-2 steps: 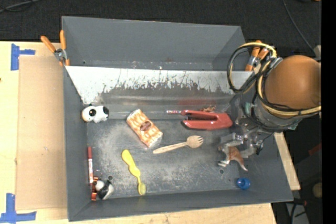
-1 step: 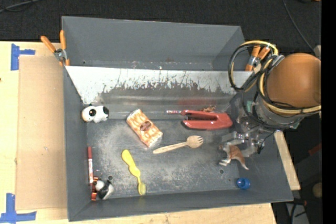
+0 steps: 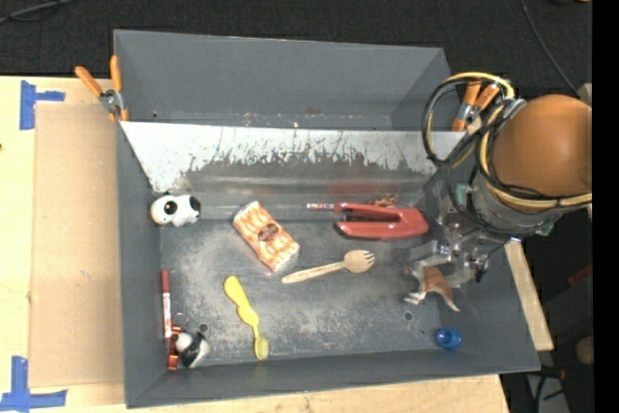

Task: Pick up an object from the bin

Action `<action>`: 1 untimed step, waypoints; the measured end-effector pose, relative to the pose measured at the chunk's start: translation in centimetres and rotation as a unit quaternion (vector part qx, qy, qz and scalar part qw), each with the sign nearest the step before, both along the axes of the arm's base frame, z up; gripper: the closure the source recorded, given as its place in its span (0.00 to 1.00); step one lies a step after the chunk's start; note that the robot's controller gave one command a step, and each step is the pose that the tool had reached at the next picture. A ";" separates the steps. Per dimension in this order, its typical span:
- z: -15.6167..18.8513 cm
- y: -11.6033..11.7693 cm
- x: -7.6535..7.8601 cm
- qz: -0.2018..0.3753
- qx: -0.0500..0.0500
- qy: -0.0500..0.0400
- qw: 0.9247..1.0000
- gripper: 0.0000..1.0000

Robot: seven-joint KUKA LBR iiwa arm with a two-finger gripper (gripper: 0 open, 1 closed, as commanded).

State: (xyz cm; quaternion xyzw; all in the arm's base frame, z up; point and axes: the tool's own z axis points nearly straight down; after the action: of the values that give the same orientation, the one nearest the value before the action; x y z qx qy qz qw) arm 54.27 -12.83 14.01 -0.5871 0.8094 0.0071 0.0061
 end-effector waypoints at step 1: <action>1.2 0.1 -0.1 -0.002 0.001 0.002 1.000 1.00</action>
Offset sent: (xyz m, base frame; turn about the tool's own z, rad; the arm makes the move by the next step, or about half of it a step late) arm -0.0009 0.0007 0.0180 0.0032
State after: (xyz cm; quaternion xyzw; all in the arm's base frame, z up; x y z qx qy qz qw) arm 54.20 -12.75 15.26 -0.5856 0.8105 0.0088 0.0052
